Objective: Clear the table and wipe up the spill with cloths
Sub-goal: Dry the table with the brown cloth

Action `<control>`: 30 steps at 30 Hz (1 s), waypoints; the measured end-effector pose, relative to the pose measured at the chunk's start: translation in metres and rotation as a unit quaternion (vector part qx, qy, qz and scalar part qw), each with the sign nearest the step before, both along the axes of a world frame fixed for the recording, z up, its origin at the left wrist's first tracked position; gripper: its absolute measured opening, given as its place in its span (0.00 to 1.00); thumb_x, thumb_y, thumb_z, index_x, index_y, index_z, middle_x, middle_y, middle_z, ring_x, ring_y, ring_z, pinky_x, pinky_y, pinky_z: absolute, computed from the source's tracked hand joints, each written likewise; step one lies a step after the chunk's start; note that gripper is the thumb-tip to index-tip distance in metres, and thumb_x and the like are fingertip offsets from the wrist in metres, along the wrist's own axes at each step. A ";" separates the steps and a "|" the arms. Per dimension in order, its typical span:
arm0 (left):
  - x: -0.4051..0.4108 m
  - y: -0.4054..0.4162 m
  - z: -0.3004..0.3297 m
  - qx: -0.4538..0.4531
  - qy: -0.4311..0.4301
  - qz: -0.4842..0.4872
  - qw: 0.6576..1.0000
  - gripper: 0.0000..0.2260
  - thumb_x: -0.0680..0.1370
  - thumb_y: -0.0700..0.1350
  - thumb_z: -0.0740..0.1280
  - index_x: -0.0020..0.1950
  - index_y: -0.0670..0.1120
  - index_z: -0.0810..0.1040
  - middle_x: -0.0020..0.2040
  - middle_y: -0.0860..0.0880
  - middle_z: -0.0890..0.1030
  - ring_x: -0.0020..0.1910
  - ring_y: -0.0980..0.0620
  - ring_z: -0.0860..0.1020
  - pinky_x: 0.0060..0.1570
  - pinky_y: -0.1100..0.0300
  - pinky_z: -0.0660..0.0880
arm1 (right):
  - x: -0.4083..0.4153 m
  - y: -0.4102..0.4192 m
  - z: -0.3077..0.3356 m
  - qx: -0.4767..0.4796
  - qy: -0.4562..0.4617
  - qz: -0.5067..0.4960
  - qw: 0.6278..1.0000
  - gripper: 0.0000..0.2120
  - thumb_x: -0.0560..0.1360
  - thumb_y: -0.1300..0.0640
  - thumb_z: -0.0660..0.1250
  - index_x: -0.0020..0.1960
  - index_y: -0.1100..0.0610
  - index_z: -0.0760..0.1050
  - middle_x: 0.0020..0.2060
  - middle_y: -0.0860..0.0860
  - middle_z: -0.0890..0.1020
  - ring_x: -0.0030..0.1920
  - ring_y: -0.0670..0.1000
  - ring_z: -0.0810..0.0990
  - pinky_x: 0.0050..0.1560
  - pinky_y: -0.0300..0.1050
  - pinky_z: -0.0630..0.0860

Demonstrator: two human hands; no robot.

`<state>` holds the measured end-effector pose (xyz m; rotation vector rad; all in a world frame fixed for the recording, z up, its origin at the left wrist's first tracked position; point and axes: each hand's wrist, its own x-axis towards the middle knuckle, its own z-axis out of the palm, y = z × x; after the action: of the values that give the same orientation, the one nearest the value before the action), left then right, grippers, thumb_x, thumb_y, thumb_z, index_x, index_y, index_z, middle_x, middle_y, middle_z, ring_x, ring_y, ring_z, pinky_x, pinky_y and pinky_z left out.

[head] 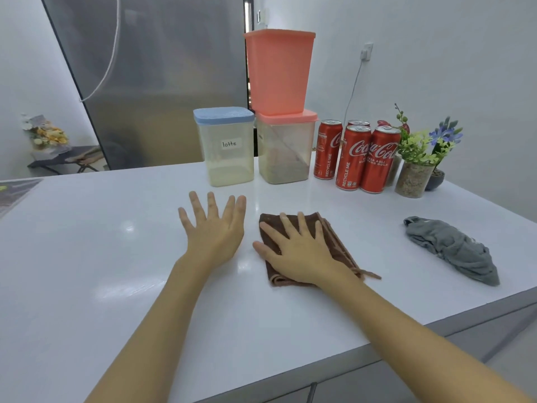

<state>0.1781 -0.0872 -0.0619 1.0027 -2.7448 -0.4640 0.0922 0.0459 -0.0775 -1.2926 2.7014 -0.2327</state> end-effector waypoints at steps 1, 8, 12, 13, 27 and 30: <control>0.003 -0.004 -0.002 0.011 0.012 0.012 1.000 0.26 0.79 0.61 0.36 0.77 0.57 0.45 0.78 0.47 0.41 0.73 0.44 0.28 0.67 0.43 0.28 | -0.001 -0.010 -0.005 -0.001 0.001 -0.009 1.000 0.31 0.76 0.31 0.42 0.76 0.39 0.44 0.77 0.50 0.43 0.76 0.57 0.35 0.72 0.62 0.32; -0.004 -0.011 -0.010 -0.014 -0.032 -0.035 0.999 0.26 0.80 0.59 0.36 0.77 0.56 0.50 0.78 0.48 0.48 0.75 0.46 0.34 0.68 0.40 0.31 | 0.028 -0.002 -0.008 -0.028 0.014 0.087 0.996 0.26 0.79 0.36 0.46 0.75 0.38 0.47 0.77 0.42 0.46 0.77 0.49 0.41 0.74 0.55 0.37; -0.010 -0.010 -0.009 -0.052 -0.075 -0.068 0.993 0.24 0.80 0.56 0.37 0.77 0.56 0.50 0.78 0.49 0.48 0.75 0.44 0.35 0.67 0.38 0.31 | 0.003 0.050 -0.006 -0.011 0.042 0.008 0.999 0.25 0.76 0.32 0.45 0.71 0.29 0.46 0.76 0.38 0.46 0.77 0.49 0.42 0.73 0.61 0.37; -0.010 -0.010 -0.009 -0.064 -0.073 -0.069 0.993 0.25 0.80 0.56 0.36 0.77 0.56 0.50 0.78 0.49 0.48 0.75 0.44 0.35 0.67 0.37 0.31 | -0.014 0.053 -0.004 0.001 0.039 -0.029 0.999 0.25 0.75 0.31 0.45 0.72 0.29 0.46 0.76 0.39 0.46 0.77 0.50 0.43 0.73 0.62 0.38; -0.020 0.016 -0.010 -0.158 -0.045 -0.099 0.982 0.24 0.82 0.55 0.40 0.77 0.52 0.53 0.78 0.49 0.49 0.76 0.46 0.37 0.68 0.40 0.31 | 0.003 0.067 -0.009 -0.028 0.026 -0.006 0.999 0.22 0.79 0.38 0.44 0.73 0.33 0.46 0.76 0.37 0.46 0.76 0.47 0.41 0.74 0.57 0.35; -0.018 0.019 -0.008 -0.128 -0.017 -0.108 0.986 0.23 0.82 0.55 0.40 0.76 0.53 0.55 0.78 0.50 0.50 0.76 0.48 0.37 0.68 0.42 0.30 | -0.036 0.099 -0.004 -0.002 0.016 -0.108 0.994 0.22 0.78 0.36 0.43 0.72 0.30 0.45 0.76 0.37 0.47 0.77 0.50 0.42 0.73 0.61 0.36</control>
<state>0.1598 -0.0679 -0.0701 0.6630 -2.8623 -0.1176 0.0562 0.1452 -0.0815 -1.0104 2.8686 -0.2413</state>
